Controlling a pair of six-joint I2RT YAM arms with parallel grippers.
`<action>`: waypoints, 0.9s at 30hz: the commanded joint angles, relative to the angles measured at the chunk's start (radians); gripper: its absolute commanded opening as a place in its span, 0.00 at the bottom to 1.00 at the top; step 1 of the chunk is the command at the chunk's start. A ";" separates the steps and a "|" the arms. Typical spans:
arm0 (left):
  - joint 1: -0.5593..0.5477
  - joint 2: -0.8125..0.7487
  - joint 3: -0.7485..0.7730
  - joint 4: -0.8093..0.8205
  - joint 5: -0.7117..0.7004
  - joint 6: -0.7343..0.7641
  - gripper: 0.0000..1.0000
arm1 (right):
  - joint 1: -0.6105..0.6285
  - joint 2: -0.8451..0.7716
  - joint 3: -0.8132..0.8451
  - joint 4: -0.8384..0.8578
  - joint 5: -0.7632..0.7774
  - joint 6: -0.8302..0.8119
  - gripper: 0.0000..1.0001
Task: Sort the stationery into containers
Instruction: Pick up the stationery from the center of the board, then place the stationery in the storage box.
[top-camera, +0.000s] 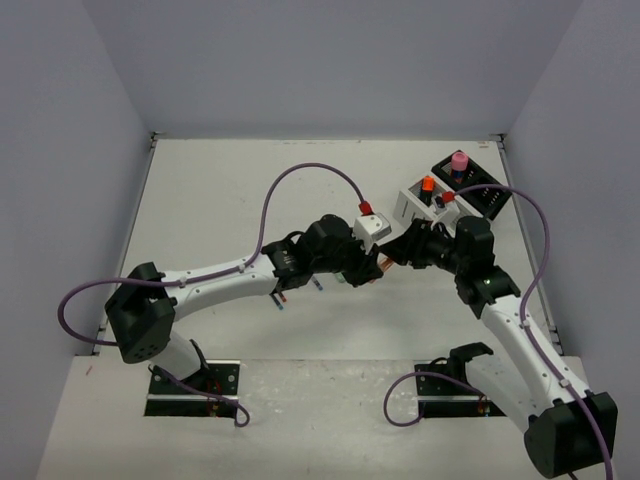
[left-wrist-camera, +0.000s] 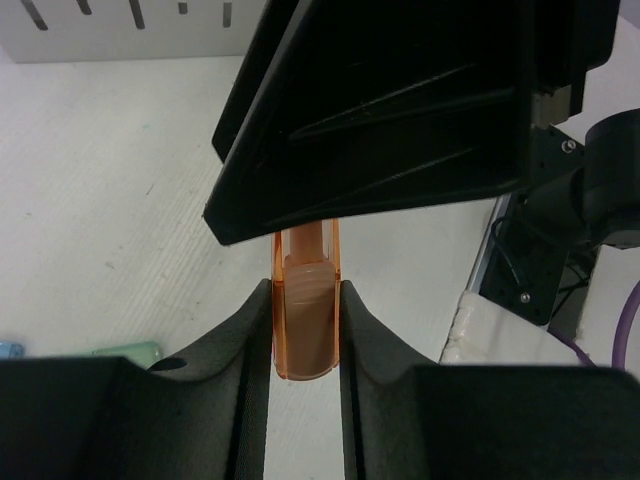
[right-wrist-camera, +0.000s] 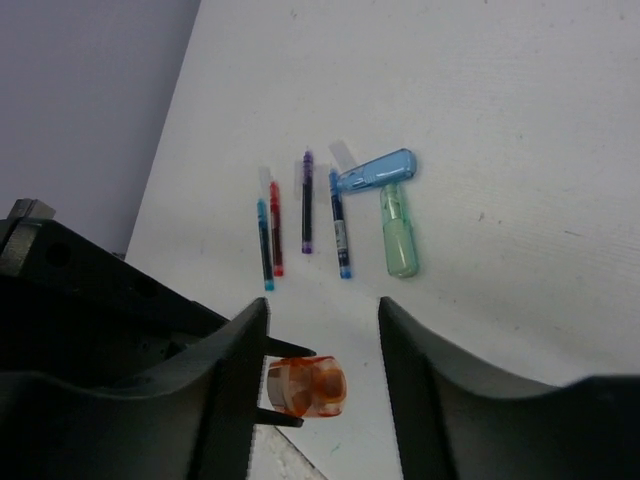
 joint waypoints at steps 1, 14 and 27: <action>-0.007 -0.035 0.002 0.091 0.048 -0.026 0.00 | 0.014 0.011 -0.015 0.078 -0.070 0.030 0.38; -0.007 -0.044 0.008 0.123 -0.024 -0.038 0.00 | 0.016 -0.031 -0.063 0.098 -0.100 0.076 0.27; -0.005 -0.042 0.001 0.000 -0.242 -0.069 1.00 | -0.009 0.024 0.165 -0.112 0.409 0.022 0.00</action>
